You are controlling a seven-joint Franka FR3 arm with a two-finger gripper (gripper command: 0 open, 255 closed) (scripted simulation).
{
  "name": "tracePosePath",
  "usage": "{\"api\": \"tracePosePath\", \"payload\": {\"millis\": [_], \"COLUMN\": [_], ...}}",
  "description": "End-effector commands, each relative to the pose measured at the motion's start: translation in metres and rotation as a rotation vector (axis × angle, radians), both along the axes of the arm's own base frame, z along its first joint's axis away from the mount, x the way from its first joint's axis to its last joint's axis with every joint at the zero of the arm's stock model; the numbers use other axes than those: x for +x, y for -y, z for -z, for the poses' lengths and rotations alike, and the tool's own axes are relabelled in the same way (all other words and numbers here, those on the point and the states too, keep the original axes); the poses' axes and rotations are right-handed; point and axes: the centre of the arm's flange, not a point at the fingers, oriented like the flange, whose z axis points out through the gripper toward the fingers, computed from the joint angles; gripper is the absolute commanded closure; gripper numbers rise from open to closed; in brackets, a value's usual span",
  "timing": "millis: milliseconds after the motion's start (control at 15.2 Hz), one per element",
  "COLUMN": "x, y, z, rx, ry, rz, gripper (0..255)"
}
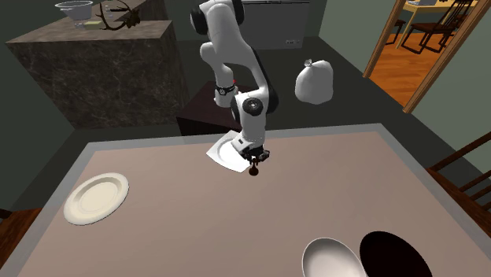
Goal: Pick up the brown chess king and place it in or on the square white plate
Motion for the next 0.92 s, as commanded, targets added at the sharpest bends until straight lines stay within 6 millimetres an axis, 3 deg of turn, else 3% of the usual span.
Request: {"api": "tracePosePath", "payload": {"millis": [0,858], "x": [0.000,0.000], "y": [0.000,0.000], "z": [-0.007,-0.076], "rx": [-0.001,-0.001], "ry": [-0.001,-0.001], "rz": [0.000,0.001], "gripper": [255,255]}}
